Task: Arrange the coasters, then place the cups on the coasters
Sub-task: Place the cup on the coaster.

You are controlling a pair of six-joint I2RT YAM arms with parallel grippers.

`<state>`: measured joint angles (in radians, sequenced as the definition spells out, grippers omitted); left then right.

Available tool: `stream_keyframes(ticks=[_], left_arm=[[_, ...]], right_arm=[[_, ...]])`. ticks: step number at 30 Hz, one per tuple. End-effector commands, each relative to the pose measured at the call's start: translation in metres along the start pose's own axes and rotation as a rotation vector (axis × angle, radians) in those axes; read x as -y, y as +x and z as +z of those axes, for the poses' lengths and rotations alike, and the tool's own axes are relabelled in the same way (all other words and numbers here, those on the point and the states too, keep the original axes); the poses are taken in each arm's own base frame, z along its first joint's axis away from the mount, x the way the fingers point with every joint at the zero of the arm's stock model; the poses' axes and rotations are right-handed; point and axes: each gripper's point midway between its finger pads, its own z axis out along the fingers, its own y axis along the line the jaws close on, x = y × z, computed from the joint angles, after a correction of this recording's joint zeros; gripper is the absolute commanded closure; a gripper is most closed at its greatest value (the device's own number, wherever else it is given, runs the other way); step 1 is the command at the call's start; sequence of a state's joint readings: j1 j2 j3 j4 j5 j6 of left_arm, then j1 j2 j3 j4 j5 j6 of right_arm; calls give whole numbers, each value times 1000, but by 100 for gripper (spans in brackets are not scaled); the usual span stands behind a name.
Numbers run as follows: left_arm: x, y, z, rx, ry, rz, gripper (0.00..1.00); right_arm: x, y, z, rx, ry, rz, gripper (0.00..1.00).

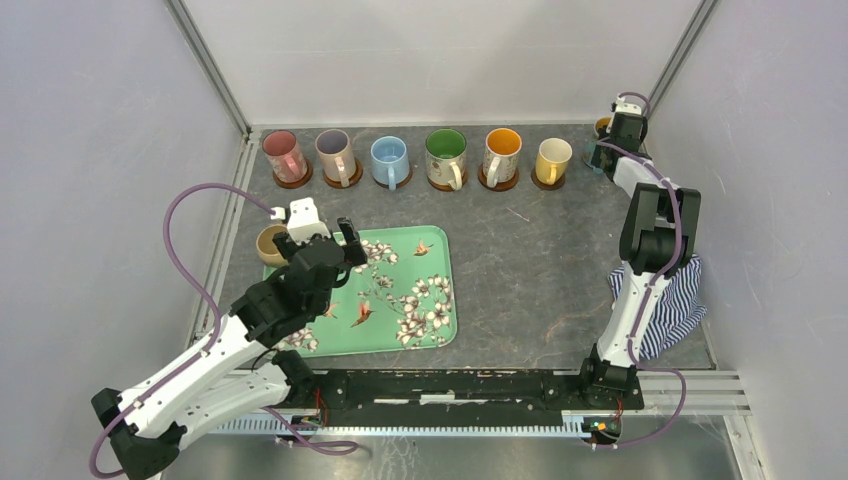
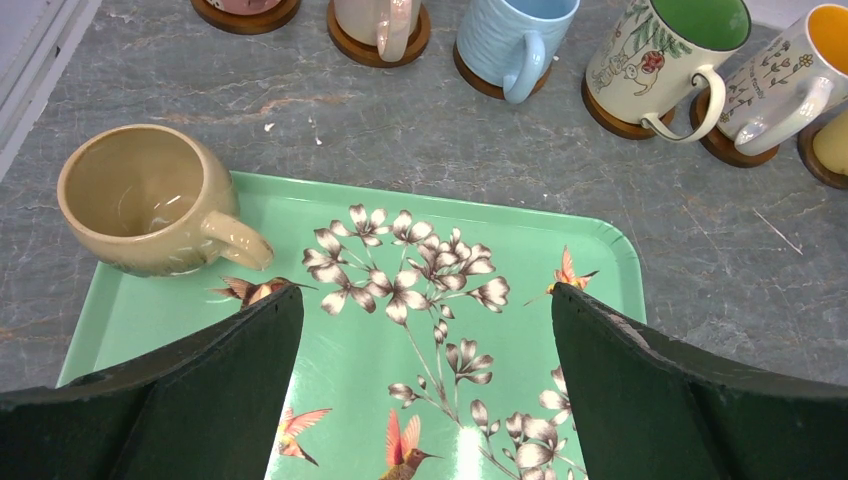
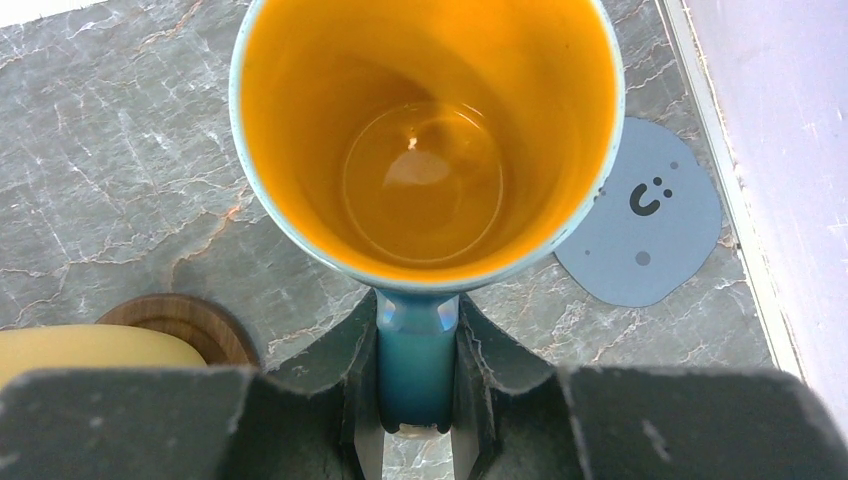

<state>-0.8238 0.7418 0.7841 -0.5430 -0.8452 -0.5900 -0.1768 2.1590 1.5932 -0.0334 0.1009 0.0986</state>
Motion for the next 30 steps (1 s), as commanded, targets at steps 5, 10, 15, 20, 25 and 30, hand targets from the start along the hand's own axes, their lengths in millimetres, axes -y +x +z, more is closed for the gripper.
stream_keyframes(ticks=[5,10,15,20,25,30], left_arm=[[-2,-10,2,37,-16,1,0],[-2,-10,2,35,-15,1,0],[-2,-10,2,37,-12,-2,0],[-2,-11,2,38,-12,-5,0],[-2,-12,1,39,-11,-9,0],[-2,-12,0,41,-7,-13,0]], right_arm=[[0,-74,-11,203,8,2,93],[-3,-70,-11,192,-7,3,76],[-7,-70,-12,190,-25,10,55],[-6,-69,-16,181,-22,18,41],[-2,-68,-24,167,-4,43,26],[5,-63,-37,139,37,69,4]])
